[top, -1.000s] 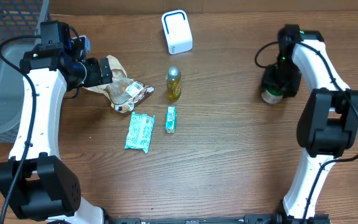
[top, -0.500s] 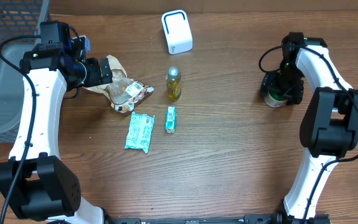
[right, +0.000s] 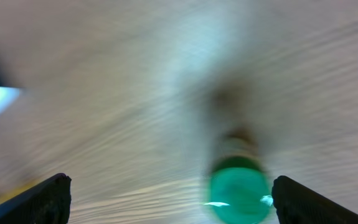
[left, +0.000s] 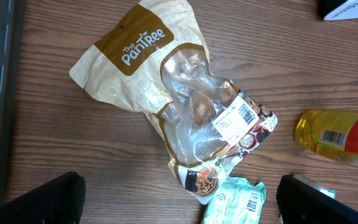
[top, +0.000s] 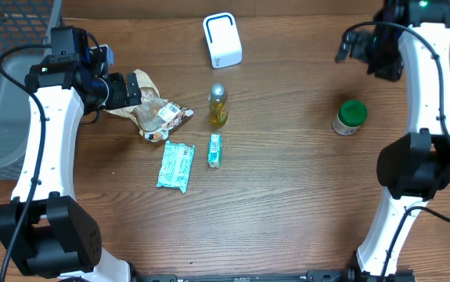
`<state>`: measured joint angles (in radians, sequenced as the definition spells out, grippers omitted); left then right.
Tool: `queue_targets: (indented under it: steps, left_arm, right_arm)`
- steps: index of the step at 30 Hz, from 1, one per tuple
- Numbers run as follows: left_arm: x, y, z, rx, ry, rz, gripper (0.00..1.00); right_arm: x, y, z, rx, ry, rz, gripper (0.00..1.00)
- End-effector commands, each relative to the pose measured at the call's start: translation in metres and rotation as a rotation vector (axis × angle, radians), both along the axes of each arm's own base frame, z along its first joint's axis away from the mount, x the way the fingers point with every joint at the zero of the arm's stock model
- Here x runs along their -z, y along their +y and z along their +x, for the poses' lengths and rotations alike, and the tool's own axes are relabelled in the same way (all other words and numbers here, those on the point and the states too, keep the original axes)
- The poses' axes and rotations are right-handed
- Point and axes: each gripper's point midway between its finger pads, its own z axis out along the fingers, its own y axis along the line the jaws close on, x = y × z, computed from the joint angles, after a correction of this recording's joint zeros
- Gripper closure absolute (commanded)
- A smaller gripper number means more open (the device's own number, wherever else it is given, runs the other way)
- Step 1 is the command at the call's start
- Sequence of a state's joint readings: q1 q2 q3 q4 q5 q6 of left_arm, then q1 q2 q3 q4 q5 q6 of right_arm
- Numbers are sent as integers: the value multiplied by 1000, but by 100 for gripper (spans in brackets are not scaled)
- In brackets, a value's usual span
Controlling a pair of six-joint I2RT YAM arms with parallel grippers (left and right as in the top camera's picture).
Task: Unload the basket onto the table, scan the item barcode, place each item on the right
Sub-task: 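Move the right gripper to the yellow bottle and lower over it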
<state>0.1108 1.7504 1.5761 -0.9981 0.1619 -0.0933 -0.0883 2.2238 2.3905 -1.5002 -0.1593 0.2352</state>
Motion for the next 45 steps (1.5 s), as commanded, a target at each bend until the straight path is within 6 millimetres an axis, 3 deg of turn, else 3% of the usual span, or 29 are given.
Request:
queue_targets:
  steps: [1,4,8,21,28,33,40,45]
  left_arm:
    - [-3,-5,1,38,-12,2,0]
    - [-3,-5,1,38,-12,2,0]
    - [-3,-5,1,38,-12,2,0]
    - [-3,-5,1,38,-12,2,0]
    - [-3,-5,1,38,-12,2,1]
    - [-3,-5,1,38,-12,2,0]
    - [-3,-5,1,38,-12,2,0]
    - [-3,-5,1,38,-12,2,0]
  right_arm:
    - [-45,66,-1,-131,-88,356,0]
    - [-51,97,-9,-189,-63,498,0]
    - [-45,131,-18,-253,-28,477,4]
    - [-2,230,-31,-252,-44,-21,4]
    - [24,284,-38,-322,-87,-108,0]
    - [43,293,-42,-312,-57,-134,0]
    - [64,290,-47,-277,3,-142,0]
    - [82,302,-56,-305,56,-74,0]
